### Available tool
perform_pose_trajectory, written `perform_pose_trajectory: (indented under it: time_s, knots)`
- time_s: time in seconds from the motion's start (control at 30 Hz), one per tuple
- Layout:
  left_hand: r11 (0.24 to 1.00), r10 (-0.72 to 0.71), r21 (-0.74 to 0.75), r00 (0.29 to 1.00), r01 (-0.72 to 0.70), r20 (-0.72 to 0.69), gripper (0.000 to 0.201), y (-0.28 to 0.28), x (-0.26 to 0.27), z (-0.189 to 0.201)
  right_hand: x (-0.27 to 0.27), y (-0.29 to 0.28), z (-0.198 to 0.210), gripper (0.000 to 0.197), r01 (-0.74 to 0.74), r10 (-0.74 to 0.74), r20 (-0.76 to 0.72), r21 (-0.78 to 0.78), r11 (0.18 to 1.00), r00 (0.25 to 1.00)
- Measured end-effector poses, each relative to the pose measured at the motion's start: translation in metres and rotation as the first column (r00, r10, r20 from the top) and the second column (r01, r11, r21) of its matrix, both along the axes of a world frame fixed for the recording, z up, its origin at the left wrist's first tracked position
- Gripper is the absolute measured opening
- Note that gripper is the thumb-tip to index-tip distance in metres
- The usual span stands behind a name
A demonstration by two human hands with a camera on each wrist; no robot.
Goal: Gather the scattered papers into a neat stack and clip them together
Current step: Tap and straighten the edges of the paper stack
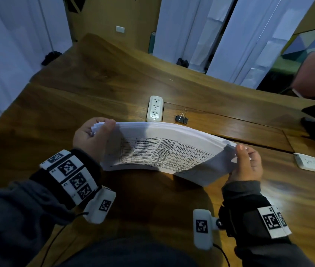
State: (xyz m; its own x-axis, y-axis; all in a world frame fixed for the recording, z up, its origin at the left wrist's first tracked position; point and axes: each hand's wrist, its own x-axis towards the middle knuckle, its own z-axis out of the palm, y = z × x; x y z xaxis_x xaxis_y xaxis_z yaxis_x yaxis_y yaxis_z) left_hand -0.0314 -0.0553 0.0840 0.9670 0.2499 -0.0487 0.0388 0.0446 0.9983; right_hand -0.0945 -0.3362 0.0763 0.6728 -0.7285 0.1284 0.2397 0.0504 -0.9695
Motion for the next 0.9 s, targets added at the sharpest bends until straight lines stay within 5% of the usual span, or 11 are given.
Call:
perform_pose_trajectory:
  time_s: [0.17, 0.33, 0.9]
  knots:
    - [1.0, 0.021, 0.02, 0.999, -0.02, -0.047, 0.013, -0.001, 0.0, 0.001, 0.01, -0.003, 0.001, 0.02, 0.075, -0.076, -0.034, -0.025, 0.997, 0.997]
    - [0.999, 0.042, 0.005, 0.996, -0.041, -0.083, 0.012, -0.001, 0.003, 0.001, 0.015, -0.007, 0.002, 0.034, 0.099, -0.105, -0.048, -0.103, 0.99, 0.993]
    - [0.998, 0.052, 0.034, 0.988, -0.048, -0.142, 0.02, 0.001, 0.01, 0.003, 0.023, -0.01, 0.008, 0.029, 0.128, -0.131, -0.089, -0.044, 0.991, 0.987]
